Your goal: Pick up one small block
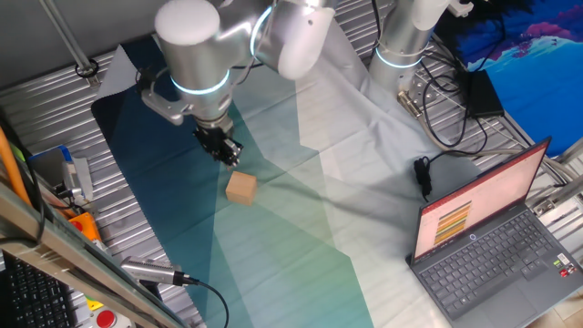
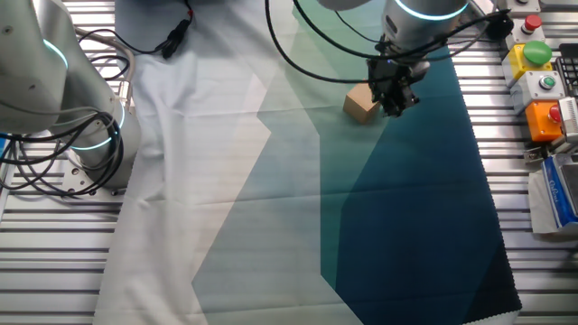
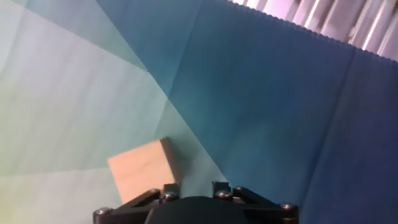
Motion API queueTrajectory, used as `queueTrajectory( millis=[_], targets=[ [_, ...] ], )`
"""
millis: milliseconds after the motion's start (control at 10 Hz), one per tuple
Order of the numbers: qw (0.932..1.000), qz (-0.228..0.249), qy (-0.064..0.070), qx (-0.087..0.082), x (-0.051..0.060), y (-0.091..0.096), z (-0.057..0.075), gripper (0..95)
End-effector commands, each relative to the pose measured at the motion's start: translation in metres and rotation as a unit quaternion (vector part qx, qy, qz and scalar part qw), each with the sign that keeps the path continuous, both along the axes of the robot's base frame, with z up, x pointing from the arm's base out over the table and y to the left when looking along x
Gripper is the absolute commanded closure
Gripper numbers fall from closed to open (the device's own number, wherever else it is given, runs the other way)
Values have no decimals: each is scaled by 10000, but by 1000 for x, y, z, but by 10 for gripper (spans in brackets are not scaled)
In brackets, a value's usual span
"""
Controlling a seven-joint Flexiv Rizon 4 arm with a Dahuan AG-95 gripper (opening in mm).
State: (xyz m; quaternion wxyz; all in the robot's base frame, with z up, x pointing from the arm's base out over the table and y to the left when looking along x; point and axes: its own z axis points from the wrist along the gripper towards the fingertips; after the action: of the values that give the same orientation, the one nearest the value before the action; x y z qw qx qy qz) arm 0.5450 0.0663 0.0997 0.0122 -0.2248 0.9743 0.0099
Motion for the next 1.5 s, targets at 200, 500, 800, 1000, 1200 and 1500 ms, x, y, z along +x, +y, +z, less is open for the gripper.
queueTrajectory(
  millis=[200,500,800,1000,1200,1500],
  targets=[
    [10000,-53,13,49,4,10,-9,190],
    [9999,-90,62,37,3,18,-19,190],
    [9998,-184,87,9,-4,34,-30,0],
    [9998,-188,85,-5,-6,38,-34,190],
    [9997,-215,82,-75,-11,46,-45,190],
    [9998,-193,77,-84,-15,48,-52,190]
  ],
)
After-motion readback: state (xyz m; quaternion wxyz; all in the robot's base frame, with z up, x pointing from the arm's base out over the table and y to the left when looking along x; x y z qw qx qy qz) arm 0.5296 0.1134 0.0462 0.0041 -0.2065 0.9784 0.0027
